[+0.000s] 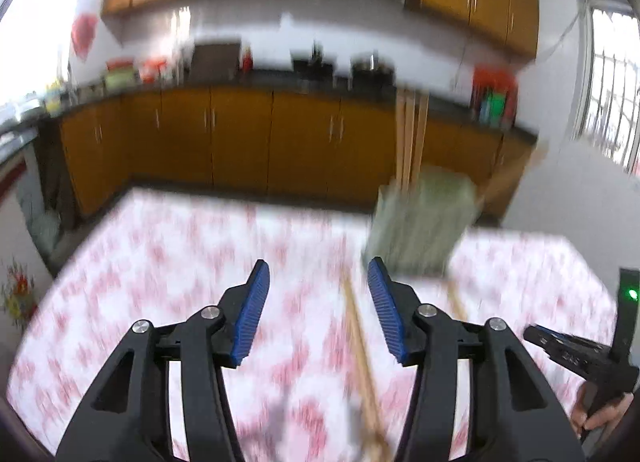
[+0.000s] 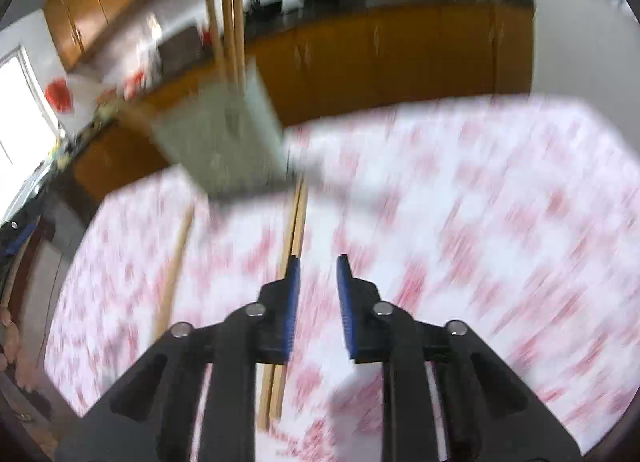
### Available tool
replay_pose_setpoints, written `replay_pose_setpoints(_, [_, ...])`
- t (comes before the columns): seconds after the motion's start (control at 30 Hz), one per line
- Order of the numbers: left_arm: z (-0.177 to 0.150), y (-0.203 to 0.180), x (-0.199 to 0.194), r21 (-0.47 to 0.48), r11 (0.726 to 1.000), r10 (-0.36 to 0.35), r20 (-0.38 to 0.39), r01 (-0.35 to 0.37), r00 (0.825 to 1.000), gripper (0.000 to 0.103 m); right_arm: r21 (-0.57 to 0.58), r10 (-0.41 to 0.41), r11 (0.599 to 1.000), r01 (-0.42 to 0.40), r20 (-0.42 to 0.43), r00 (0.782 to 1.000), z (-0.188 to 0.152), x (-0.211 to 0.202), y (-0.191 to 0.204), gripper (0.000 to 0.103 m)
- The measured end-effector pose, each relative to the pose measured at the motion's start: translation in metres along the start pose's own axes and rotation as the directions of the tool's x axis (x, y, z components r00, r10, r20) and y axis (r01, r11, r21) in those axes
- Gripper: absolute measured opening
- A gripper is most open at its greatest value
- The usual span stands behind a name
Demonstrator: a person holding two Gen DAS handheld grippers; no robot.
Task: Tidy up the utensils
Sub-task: 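Grasp a wooden chopstick with the left gripper while the right gripper grasps another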
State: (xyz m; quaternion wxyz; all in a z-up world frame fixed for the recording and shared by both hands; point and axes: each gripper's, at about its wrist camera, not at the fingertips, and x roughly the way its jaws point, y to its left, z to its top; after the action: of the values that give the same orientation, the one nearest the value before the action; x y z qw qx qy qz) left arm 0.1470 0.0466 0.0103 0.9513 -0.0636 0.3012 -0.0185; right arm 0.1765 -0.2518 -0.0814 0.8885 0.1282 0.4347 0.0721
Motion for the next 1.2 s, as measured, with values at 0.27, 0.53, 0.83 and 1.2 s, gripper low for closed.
replay_pose_setpoints(0.27, [-0.055,-0.001,0.043,-0.019,0.999,-0.037,-0.203,0.034,0.978,0.043,-0.017,0.019,1.0,-0.02,-0.045,0.999,-0.027,0.018,0.021,0.018])
replay_pose_setpoints(0.53, [-0.083,-0.01,0.056,-0.023,0.997,-0.071,-0.275,0.067,0.959,0.038,-0.05,-0.08,0.996,0.079,-0.026,0.996,-0.028,0.027,0.017,0.009])
replay_pose_setpoints(0.83, [-0.095,-0.026,0.066,0.016,0.995,-0.085,-0.33,0.096,0.94,0.025,-0.031,-0.107,0.994,0.107,-0.013,0.994,-0.025,0.02,0.002,0.008])
replay_pose_setpoints(1.2, [-0.091,-0.032,0.079,0.108,0.994,0.04,-0.309,-0.007,0.95,0.008,-0.138,-0.152,0.979,0.153,0.017,0.988,-0.033,0.019,0.017,0.013])
